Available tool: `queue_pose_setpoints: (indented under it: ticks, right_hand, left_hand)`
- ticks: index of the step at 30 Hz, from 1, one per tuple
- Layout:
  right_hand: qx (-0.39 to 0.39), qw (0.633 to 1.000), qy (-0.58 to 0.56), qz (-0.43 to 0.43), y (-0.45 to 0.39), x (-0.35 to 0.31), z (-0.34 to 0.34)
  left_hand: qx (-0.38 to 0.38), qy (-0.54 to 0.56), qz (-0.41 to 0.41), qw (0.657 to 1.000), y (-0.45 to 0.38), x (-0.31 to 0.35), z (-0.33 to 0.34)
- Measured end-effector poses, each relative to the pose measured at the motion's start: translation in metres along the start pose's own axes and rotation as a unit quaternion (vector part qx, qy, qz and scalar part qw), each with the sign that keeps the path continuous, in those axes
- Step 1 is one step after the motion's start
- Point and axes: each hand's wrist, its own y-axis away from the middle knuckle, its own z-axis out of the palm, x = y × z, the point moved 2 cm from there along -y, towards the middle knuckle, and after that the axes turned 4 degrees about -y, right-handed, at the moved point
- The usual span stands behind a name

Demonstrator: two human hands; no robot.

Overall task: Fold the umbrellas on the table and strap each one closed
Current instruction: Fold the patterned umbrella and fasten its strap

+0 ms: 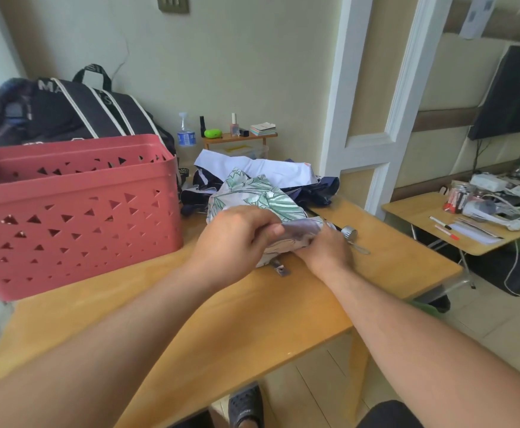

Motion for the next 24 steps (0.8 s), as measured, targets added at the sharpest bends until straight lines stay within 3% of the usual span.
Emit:
queue_pose_setpoints:
  ticks: [3, 6, 10, 13, 20, 24]
  right_hand:
    - [-0.056, 0.992, -0.110, 0.024, 0.005, 0.010, -0.014]
    - [-0.092, 0.990, -0.107, 0.009, 0.027, 0.023, -0.042]
    - [-0.210, 0.968, -0.038, -0.130, 0.059, 0.026, -0.047]
    - [-0.250, 0.942, 0.018, -0.222, 0.055, 0.013, -0.028]
    - [-0.301, 0.914, 0.170, -0.214, 0.024, -0.008, 0.010]
    - [-0.309, 0.919, 0.155, -0.190, 0.029, -0.003, -0.002]
  left_hand:
    - [0.006, 0.009, -0.027, 1.000, -0.002, -0.004, 0.002]
    - [0.026, 0.027, -0.070, 0.997, -0.006, -0.008, 0.003]
    - [0.042, 0.042, -0.089, 0.994, -0.012, -0.008, 0.003]
    - [0.036, 0.050, -0.082, 0.995, -0.013, -0.005, 0.004]
    - [0.011, 0.027, -0.013, 0.999, 0.000, 0.002, 0.009]
    - [0.008, 0.031, 0.001, 0.999, 0.013, -0.002, 0.011]
